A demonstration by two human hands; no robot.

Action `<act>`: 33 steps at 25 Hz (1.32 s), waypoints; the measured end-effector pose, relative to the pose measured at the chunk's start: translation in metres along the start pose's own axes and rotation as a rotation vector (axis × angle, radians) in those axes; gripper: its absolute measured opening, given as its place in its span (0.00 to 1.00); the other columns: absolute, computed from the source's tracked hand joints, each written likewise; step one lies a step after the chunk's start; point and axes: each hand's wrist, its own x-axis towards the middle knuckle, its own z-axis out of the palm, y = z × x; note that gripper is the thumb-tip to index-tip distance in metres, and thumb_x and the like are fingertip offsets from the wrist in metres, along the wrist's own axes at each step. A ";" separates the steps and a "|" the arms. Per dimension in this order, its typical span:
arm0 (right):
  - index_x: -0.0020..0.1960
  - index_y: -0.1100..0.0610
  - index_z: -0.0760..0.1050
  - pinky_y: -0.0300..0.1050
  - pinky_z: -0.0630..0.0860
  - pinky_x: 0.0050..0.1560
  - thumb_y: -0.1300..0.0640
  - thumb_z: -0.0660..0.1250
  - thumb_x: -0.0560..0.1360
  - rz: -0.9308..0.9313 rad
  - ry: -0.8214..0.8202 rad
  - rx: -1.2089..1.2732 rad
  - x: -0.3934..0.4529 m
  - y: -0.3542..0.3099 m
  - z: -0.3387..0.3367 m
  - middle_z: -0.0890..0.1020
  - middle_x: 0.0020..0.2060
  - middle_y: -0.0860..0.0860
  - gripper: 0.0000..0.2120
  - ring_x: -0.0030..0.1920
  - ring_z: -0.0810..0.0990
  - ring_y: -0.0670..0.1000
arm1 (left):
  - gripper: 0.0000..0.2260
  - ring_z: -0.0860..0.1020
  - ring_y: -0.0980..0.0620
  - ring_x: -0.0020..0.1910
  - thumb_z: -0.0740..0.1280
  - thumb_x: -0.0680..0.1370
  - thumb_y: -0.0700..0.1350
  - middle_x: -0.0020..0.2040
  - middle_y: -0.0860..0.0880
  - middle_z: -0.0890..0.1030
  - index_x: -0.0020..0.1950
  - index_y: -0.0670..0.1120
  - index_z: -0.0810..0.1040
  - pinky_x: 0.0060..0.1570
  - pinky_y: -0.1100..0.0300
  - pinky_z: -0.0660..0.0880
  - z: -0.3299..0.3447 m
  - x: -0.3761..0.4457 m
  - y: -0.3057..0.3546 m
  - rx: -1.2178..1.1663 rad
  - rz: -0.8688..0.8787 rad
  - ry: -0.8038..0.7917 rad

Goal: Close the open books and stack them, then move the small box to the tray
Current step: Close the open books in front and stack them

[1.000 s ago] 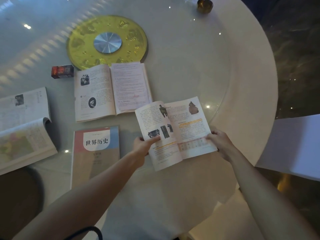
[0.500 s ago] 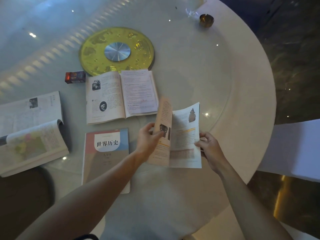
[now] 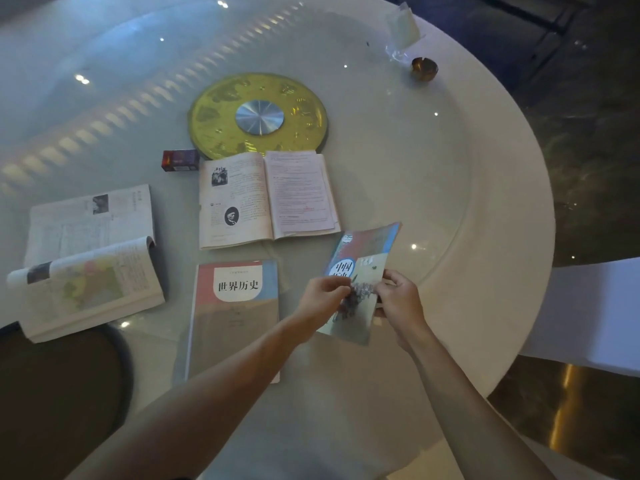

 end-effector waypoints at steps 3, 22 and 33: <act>0.56 0.56 0.84 0.45 0.83 0.35 0.67 0.65 0.78 -0.068 -0.023 -0.001 -0.009 -0.022 0.012 0.90 0.43 0.53 0.13 0.40 0.89 0.53 | 0.17 0.81 0.51 0.53 0.67 0.81 0.41 0.61 0.43 0.81 0.69 0.40 0.76 0.51 0.63 0.77 -0.037 -0.006 -0.007 0.023 0.003 0.176; 0.54 0.62 0.85 0.51 0.86 0.40 0.66 0.65 0.81 0.148 -0.221 -0.241 -0.027 0.052 0.156 0.90 0.47 0.58 0.10 0.40 0.89 0.53 | 0.06 0.80 0.62 0.29 0.70 0.79 0.38 0.38 0.52 0.85 0.54 0.42 0.85 0.32 0.67 0.73 -0.208 -0.069 -0.121 -0.146 -0.177 0.479; 0.48 0.48 0.79 0.57 0.85 0.51 0.61 0.64 0.80 0.051 -0.170 -0.485 -0.032 0.084 0.186 0.83 0.53 0.53 0.09 0.51 0.84 0.54 | 0.15 0.83 0.48 0.49 0.65 0.78 0.38 0.52 0.47 0.86 0.63 0.47 0.82 0.51 0.50 0.82 -0.224 -0.075 -0.148 0.260 -0.176 0.427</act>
